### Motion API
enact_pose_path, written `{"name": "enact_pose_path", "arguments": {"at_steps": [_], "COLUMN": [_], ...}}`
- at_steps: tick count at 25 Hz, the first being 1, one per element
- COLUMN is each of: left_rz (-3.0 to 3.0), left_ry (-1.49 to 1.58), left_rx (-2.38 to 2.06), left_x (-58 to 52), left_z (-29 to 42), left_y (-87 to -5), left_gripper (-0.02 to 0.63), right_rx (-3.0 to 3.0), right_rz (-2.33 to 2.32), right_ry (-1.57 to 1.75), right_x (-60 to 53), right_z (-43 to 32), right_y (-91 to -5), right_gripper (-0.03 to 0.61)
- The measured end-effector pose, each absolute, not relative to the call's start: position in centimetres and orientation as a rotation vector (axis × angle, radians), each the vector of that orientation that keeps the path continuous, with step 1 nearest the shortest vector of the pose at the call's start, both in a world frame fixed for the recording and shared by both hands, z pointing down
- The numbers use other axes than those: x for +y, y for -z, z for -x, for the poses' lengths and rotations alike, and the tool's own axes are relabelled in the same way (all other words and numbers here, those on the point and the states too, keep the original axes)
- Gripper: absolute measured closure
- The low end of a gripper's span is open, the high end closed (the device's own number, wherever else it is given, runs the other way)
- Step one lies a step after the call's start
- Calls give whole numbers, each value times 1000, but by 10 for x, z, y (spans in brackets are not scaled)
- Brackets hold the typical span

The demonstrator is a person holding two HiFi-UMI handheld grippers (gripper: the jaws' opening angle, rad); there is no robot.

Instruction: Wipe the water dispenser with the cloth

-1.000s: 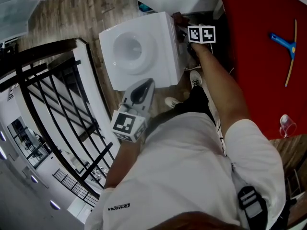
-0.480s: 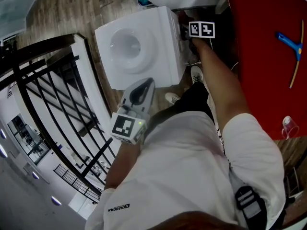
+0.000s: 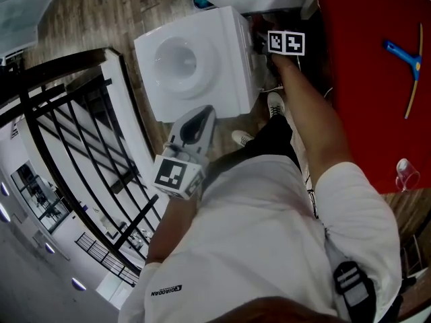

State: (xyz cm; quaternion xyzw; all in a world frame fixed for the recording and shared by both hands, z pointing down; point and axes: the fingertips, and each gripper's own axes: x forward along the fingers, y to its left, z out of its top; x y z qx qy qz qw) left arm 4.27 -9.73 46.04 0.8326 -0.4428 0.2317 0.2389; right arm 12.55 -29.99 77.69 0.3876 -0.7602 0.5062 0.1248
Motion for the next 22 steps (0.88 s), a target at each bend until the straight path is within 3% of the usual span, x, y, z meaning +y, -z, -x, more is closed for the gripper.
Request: {"name": "enact_pose_path", "arguments": {"at_steps": [11,22], "left_rz": [-2324,-2367], "left_ry": [-587,-568], "left_rx": [-1165,-1159], "left_x": [-90,-94], "left_z": [-51,-67], "left_y": [-457,-445], "left_gripper": [617,617], "right_rx": [-2394,-2596], "right_rz": [-1141,-888], "right_ry": [-1637,-1572], "right_x": [-228,-161], "right_z": [-161,-133], "right_y": [-662,-555], "right_gripper": [491,491]}}
